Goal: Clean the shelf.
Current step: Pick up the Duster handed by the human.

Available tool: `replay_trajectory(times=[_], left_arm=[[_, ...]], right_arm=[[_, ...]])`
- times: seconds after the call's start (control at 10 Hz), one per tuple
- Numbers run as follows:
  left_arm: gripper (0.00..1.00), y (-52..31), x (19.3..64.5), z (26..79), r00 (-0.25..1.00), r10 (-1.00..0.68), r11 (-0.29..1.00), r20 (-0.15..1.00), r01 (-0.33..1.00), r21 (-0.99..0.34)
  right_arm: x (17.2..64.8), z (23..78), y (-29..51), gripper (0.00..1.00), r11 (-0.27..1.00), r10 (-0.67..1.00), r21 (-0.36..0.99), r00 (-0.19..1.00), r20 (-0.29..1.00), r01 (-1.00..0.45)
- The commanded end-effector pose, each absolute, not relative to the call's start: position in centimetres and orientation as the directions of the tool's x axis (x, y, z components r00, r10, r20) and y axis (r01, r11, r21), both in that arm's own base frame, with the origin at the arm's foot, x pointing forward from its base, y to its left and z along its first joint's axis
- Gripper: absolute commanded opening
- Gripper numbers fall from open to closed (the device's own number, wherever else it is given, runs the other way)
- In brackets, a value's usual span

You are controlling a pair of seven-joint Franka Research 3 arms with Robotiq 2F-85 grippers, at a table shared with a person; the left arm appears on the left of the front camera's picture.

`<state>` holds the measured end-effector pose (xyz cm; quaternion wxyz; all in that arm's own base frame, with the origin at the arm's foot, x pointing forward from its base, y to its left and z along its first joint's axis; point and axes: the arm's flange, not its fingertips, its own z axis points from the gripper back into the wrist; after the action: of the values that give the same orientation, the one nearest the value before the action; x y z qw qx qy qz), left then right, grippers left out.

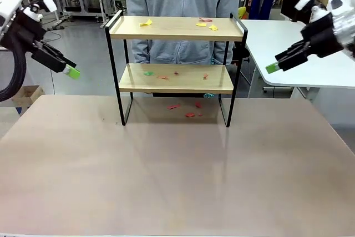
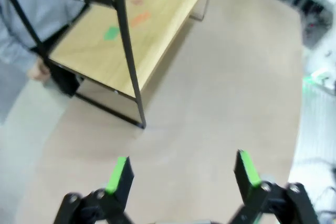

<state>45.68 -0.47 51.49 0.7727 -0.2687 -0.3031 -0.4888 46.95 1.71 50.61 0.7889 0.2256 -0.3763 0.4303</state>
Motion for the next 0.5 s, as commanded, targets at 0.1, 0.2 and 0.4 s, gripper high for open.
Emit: replay_trajectory(times=[0.1, 0.2, 0.4], left_arm=[[1.0, 2.6, 51.4, 47.8, 0.206, -0.491, 0.184, 0.847, 0.974, -0.13], [1.0, 3.1, 51.7, 46.9, 0.184, -0.459, 0.164, 0.869, 0.979, -0.121], [1.0, 3.0, 51.7, 46.8, 0.18, -0.413, 0.175, 0.893, 0.978, -0.116]], right_arm=[[53.0, 45.0, -3.1, 1.0, 0.381, 0.471, 0.095, 0.281, 0.836, -0.92], [53.8, 43.3, -4.6, 1.0, 0.383, 0.43, 0.124, 0.295, 0.854, -0.916], [53.9, 41.8, -5.5, 1.0, 0.4, 0.366, 0.151, 0.308, 0.878, -0.904]])
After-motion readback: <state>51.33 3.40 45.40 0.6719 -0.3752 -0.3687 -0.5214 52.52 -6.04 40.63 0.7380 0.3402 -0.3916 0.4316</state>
